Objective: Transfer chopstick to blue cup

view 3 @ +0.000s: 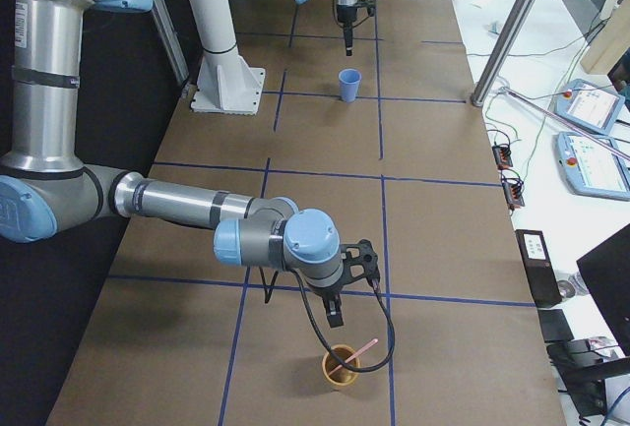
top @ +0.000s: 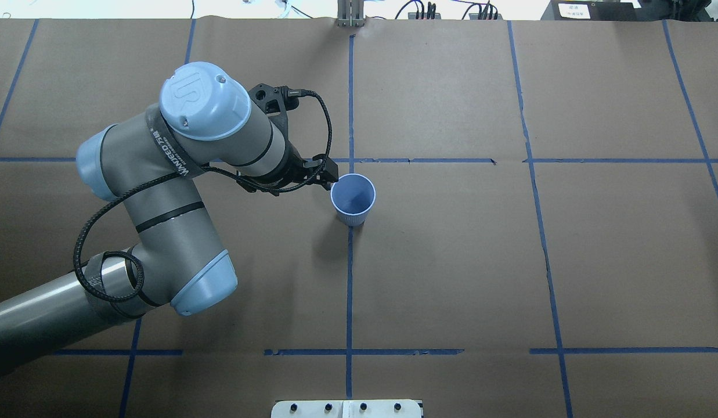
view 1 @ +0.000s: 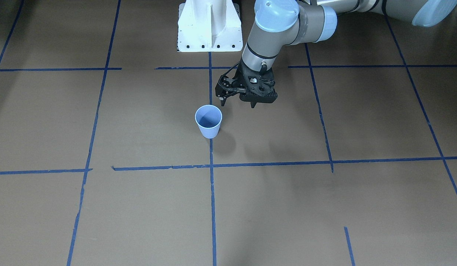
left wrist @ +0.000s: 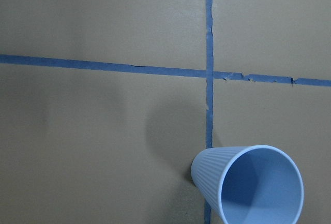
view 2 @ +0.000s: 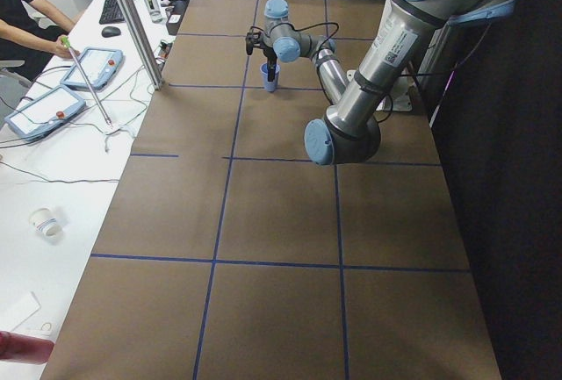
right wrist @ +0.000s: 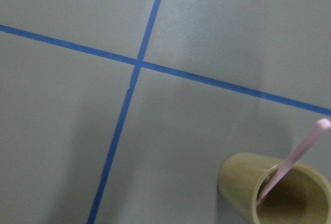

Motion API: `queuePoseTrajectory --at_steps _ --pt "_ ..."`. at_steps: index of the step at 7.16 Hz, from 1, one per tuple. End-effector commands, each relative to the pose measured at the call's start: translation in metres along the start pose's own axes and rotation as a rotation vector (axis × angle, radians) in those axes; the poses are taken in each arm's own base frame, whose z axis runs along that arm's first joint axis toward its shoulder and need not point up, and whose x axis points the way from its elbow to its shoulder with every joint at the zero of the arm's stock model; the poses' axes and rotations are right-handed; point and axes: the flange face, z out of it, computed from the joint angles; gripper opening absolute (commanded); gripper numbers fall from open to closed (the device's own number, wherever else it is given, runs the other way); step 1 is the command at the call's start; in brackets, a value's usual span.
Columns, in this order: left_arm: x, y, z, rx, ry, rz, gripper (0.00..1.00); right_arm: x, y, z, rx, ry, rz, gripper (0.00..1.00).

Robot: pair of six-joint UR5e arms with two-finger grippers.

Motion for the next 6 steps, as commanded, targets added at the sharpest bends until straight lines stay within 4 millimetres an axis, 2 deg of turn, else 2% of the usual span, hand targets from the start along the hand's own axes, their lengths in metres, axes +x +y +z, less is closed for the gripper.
queuePoseTrajectory --at_steps 1,2,3,6 --pt "-0.006 -0.001 0.002 0.001 -0.007 -0.008 1.0 0.048 0.023 0.046 0.116 0.051 0.011 0.99" --pt "-0.006 -0.001 0.002 0.001 -0.007 -0.019 1.0 0.055 0.029 0.053 0.143 0.056 0.071 0.99" --pt "-0.006 -0.002 0.001 0.001 -0.007 -0.027 1.0 0.055 0.027 0.053 0.148 0.063 0.094 0.98" --pt "-0.007 -0.002 0.001 0.003 -0.008 -0.029 1.0 0.057 -0.006 0.041 0.182 0.117 0.068 0.95"
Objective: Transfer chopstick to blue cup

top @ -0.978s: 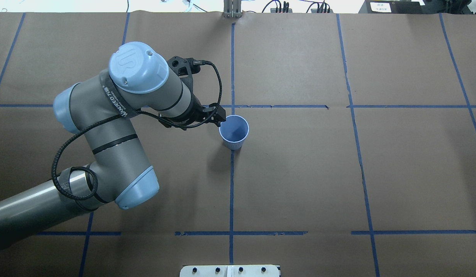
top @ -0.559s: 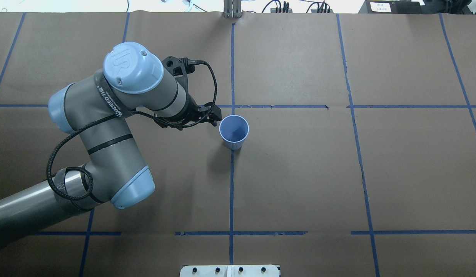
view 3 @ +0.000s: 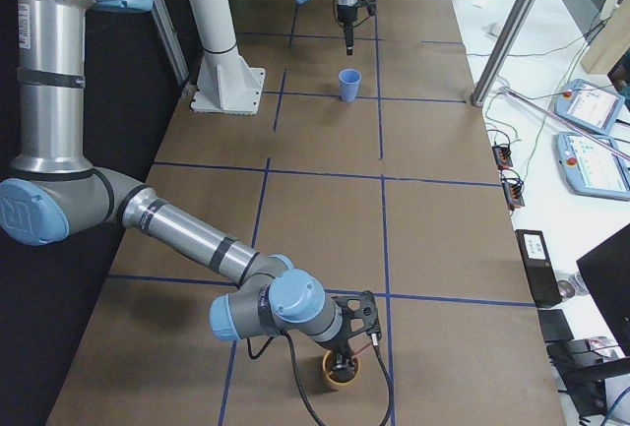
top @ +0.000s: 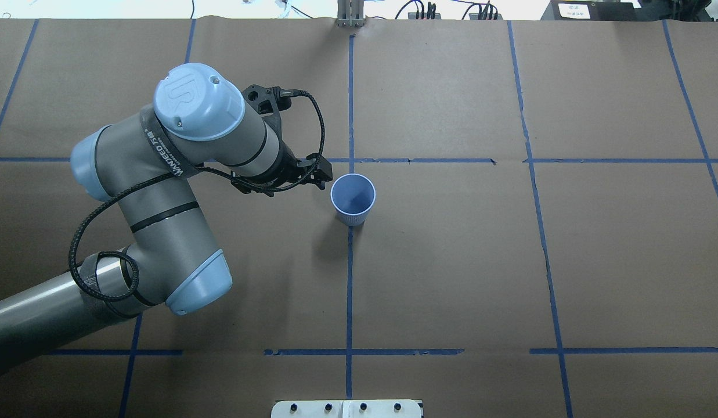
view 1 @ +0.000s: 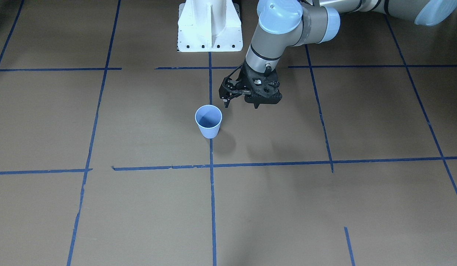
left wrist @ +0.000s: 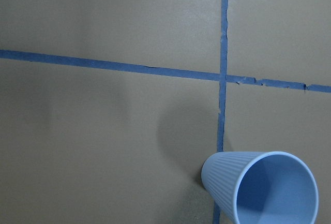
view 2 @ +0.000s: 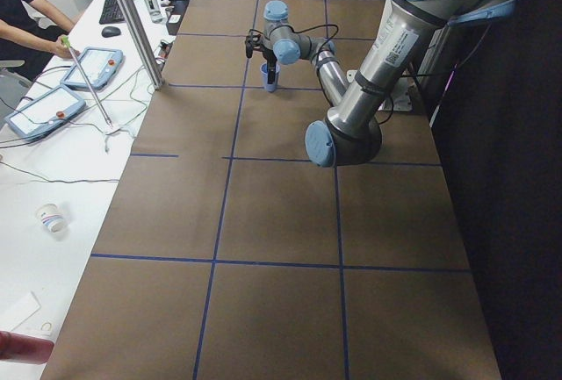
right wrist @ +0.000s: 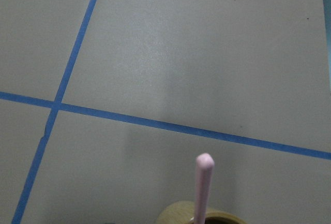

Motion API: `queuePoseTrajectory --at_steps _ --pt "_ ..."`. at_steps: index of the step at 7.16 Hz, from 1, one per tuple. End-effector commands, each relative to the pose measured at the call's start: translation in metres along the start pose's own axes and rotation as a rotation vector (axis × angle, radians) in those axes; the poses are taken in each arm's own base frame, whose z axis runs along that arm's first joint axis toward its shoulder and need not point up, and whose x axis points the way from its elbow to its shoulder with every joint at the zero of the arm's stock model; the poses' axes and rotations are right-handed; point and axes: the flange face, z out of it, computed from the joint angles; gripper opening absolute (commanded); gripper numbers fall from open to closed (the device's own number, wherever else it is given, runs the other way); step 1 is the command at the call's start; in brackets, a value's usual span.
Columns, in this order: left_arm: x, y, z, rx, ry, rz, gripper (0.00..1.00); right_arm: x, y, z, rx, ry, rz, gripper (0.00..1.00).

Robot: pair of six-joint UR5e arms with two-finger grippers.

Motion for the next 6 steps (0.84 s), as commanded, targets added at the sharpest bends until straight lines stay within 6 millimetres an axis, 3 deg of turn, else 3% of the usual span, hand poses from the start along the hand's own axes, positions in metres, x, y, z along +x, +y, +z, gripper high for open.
queuePoseTrajectory --at_steps 1,2,6 --pt "-0.0004 -0.0006 -0.0002 0.002 -0.001 -0.001 1.0 0.0001 -0.0143 -0.0039 0.038 0.03 0.024 0.91" --pt "-0.0004 -0.0006 -0.0002 0.002 -0.001 -0.001 1.0 0.0002 -0.0147 -0.0043 0.043 0.034 0.063 0.9" --pt "-0.0088 0.0005 0.0054 -0.004 -0.014 -0.005 1.0 0.0019 -0.0123 -0.001 0.036 0.032 0.069 0.67"
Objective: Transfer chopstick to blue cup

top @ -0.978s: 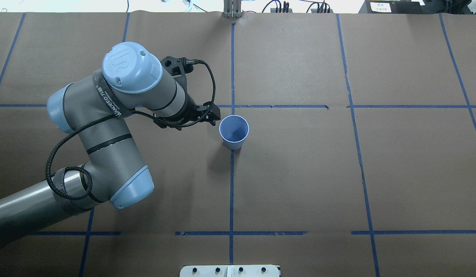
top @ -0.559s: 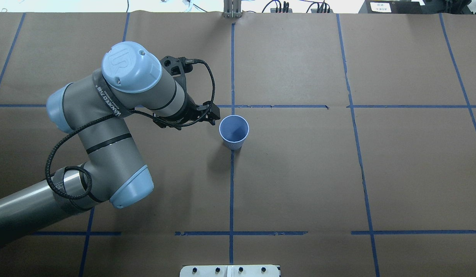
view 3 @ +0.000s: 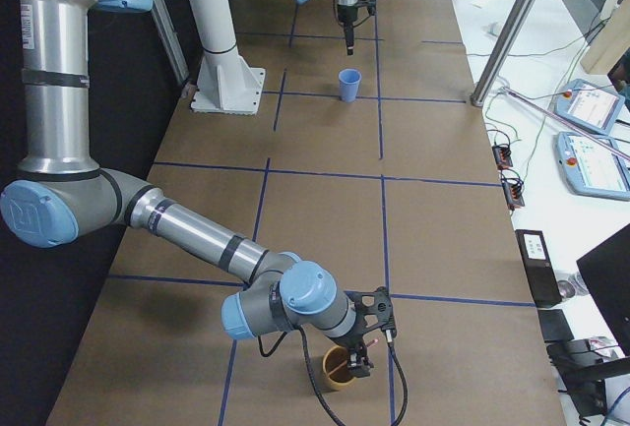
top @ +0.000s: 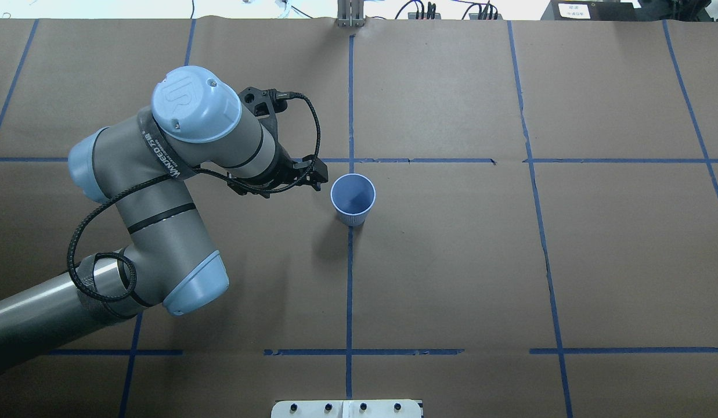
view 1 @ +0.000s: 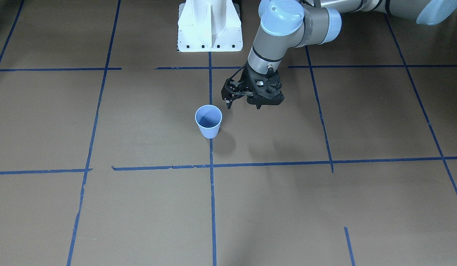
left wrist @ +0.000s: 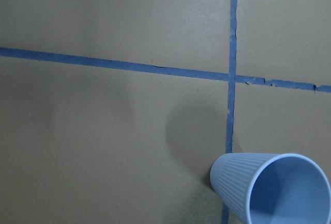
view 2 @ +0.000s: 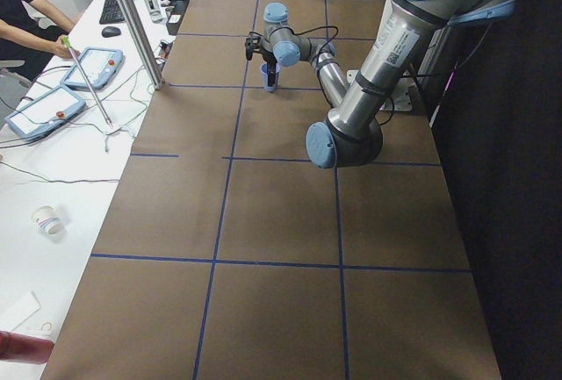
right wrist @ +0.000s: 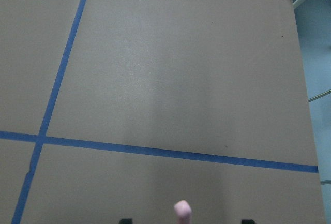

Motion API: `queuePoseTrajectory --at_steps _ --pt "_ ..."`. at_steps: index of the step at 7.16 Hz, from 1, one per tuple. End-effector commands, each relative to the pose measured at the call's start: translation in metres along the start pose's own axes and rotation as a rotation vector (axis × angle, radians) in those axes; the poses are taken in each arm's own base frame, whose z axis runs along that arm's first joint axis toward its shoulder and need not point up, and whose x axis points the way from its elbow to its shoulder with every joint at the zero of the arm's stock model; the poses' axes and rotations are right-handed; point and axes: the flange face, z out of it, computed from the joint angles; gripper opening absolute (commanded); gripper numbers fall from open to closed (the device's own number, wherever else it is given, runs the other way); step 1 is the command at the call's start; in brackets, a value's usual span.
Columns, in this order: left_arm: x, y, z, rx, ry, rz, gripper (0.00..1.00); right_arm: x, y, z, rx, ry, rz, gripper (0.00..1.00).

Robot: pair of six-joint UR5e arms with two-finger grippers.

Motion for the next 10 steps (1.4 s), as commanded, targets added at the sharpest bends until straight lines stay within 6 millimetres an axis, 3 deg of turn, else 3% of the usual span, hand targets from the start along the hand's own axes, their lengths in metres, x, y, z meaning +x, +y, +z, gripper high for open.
queuePoseTrajectory --at_steps 1,4,7,8,10 --pt "-0.001 0.0 0.001 -0.001 -0.002 -0.001 1.0 -0.001 -0.001 0.0 0.001 -0.001 -0.002 0.63" --pt "-0.001 0.0 0.001 0.001 -0.002 -0.001 1.0 -0.001 -0.001 0.0 0.002 -0.002 -0.005 0.44" --pt "-0.002 0.0 0.001 0.0 -0.004 0.0 1.0 0.001 0.004 0.002 0.022 -0.003 -0.025 0.08" --pt "-0.004 0.0 0.002 0.001 -0.007 -0.001 1.0 0.001 0.006 0.002 0.037 -0.004 -0.038 0.03" --pt "-0.003 0.002 -0.005 0.006 0.006 0.002 1.0 -0.008 -0.004 -0.009 0.078 -0.008 -0.073 0.01"
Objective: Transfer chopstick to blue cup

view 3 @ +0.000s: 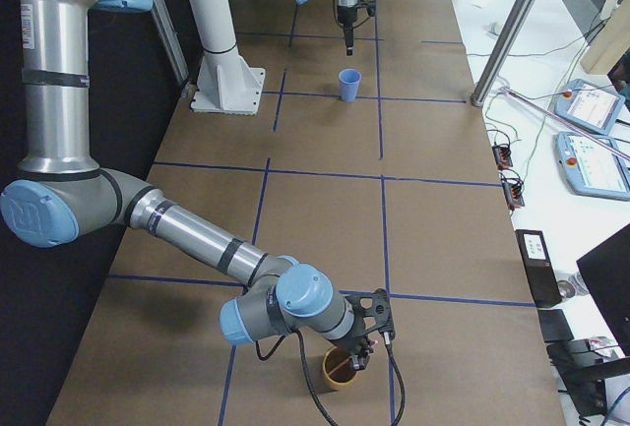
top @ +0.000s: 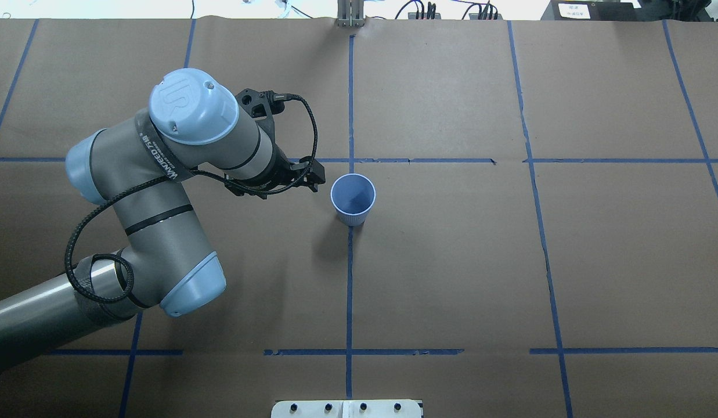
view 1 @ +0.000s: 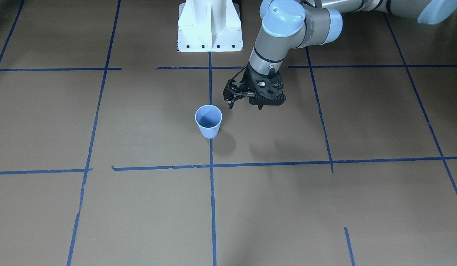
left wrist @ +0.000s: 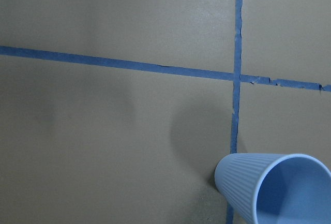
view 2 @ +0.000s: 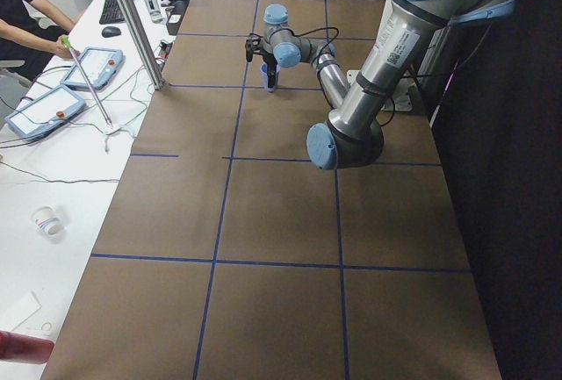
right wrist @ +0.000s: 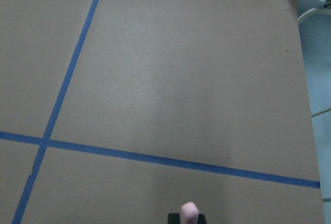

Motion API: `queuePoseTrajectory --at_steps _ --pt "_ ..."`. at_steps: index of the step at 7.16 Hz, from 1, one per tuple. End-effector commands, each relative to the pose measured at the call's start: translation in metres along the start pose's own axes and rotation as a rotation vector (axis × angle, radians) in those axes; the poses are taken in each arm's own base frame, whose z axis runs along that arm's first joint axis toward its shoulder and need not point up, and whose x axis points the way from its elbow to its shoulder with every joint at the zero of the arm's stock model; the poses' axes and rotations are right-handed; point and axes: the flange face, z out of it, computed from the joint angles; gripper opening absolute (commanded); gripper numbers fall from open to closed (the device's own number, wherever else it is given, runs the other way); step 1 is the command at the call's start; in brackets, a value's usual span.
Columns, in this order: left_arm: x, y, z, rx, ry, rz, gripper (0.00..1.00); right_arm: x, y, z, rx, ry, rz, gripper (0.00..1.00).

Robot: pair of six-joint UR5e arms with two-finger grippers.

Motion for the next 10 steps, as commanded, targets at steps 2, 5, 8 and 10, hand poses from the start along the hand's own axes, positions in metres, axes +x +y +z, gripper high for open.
queuePoseTrajectory --at_steps 2,5,8,10 --pt "-0.009 0.007 -0.014 0.008 0.018 0.007 1.0 -0.006 -0.003 -0.021 0.101 -0.003 -0.069 0.02" --pt "-0.01 0.007 -0.015 0.008 0.019 0.007 1.0 0.018 0.018 -0.09 0.222 0.06 -0.025 0.02" --pt "-0.01 0.007 -0.015 0.008 0.019 0.008 1.0 -0.005 -0.01 -0.144 0.318 0.084 -0.042 0.02" --pt "-0.01 0.007 -0.015 0.008 0.019 0.007 1.0 -0.054 -0.071 -0.156 0.278 -0.025 0.033 0.02"
